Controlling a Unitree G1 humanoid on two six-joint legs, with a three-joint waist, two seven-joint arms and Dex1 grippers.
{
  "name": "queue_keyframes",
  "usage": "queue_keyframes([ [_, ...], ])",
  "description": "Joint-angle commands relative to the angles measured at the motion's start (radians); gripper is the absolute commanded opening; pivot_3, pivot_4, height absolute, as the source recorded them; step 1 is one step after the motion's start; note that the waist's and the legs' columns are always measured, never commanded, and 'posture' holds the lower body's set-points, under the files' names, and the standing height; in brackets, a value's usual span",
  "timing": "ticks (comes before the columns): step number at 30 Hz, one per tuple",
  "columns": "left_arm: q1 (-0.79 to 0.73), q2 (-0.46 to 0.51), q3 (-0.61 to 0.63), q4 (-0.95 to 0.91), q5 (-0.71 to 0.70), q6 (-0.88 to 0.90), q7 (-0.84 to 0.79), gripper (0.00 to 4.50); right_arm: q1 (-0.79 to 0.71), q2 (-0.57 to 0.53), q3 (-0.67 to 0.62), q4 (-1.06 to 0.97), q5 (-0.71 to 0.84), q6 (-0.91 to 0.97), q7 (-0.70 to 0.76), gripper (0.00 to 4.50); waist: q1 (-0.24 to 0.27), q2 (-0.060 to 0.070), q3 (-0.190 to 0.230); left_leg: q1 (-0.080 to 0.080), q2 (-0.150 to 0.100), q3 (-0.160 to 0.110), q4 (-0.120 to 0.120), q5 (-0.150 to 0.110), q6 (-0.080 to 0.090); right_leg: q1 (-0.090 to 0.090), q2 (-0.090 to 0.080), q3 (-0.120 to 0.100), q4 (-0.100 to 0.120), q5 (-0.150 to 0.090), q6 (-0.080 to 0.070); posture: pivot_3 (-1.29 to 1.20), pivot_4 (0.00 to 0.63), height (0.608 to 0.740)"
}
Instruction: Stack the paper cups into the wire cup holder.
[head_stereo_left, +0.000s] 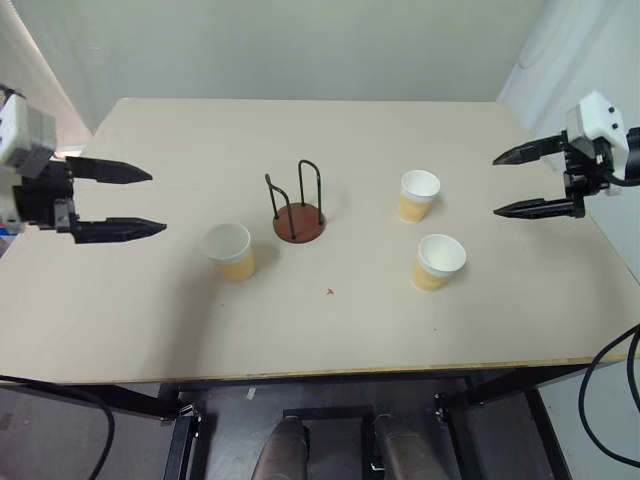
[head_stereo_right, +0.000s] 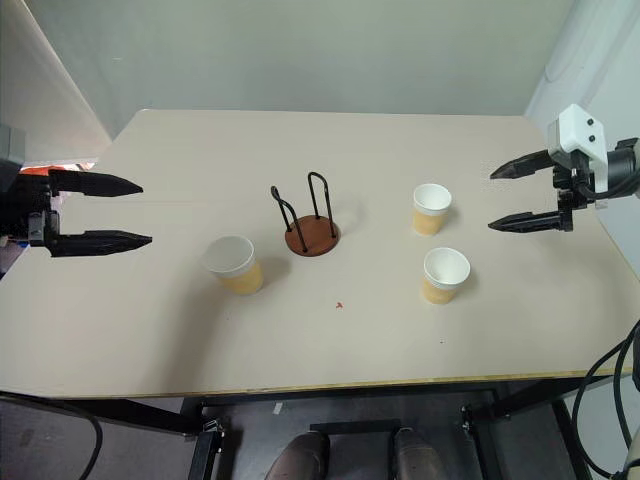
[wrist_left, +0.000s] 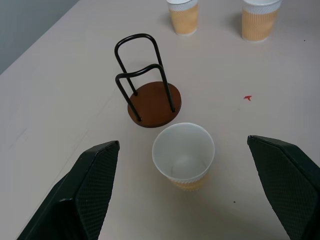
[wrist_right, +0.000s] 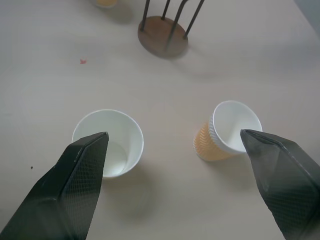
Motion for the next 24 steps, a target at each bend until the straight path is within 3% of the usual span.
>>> queue_keyframes([
  [1, -0.035, 0.003, 0.009, 0.011, 0.010, -0.013, -0.005, 4.49, -0.002, -0.015, -0.024, -0.062, 0.037, 0.015, 0.004, 4.50, 0.000, 0.000, 0.000, 0.000, 0.000, 0.000, 0.000, 0.000, 0.000, 0.000, 0.000, 0.000, 0.000, 0.000, 0.000, 0.00, 0.150, 0.740],
  [5, -0.080, -0.032, -0.018, 0.030, 0.025, -0.015, 0.008, 4.49, 0.034, -0.029, -0.048, -0.138, 0.061, 0.047, 0.004, 4.50, 0.003, 0.000, 0.000, 0.000, 0.000, 0.000, 0.000, 0.000, 0.000, 0.000, 0.000, 0.000, 0.000, 0.000, 0.000, 0.00, 0.150, 0.740],
  [11, -0.265, -0.227, -0.130, 0.188, 0.194, -0.091, 0.230, 4.49, 0.084, -0.005, -0.107, -0.262, 0.075, 0.110, 0.002, 4.50, 0.014, 0.000, 0.000, 0.000, 0.000, -0.001, 0.005, 0.000, 0.000, 0.002, 0.000, -0.001, 0.000, 0.001, 0.001, 0.00, 0.150, 0.740],
  [15, -0.396, -0.372, -0.194, 0.391, 0.305, -0.178, 0.361, 4.49, 0.134, 0.006, -0.143, -0.442, 0.092, 0.162, -0.036, 4.50, 0.013, 0.000, 0.000, 0.000, -0.001, 0.000, 0.007, 0.000, 0.000, 0.004, -0.001, 0.000, -0.002, 0.004, 0.004, 0.00, 0.150, 0.740],
  [18, -0.450, -0.430, -0.218, 0.478, 0.337, -0.208, 0.350, 4.49, 0.161, 0.005, -0.168, -0.537, 0.103, 0.203, -0.050, 4.50, 0.013, 0.000, 0.000, -0.001, -0.002, 0.000, 0.008, 0.001, 0.001, 0.004, -0.001, -0.001, -0.003, 0.006, 0.008, 0.00, 0.150, 0.740],
  [24, -0.545, -0.577, -0.283, 0.733, 0.463, -0.356, 0.490, 4.49, 0.225, -0.019, -0.226, -0.670, 0.126, 0.285, -0.093, 4.50, 0.017, 0.000, 0.000, -0.002, -0.004, 0.000, 0.008, 0.000, 0.002, 0.006, -0.001, 0.000, -0.005, 0.010, 0.017, 0.00, 0.150, 0.740],
])
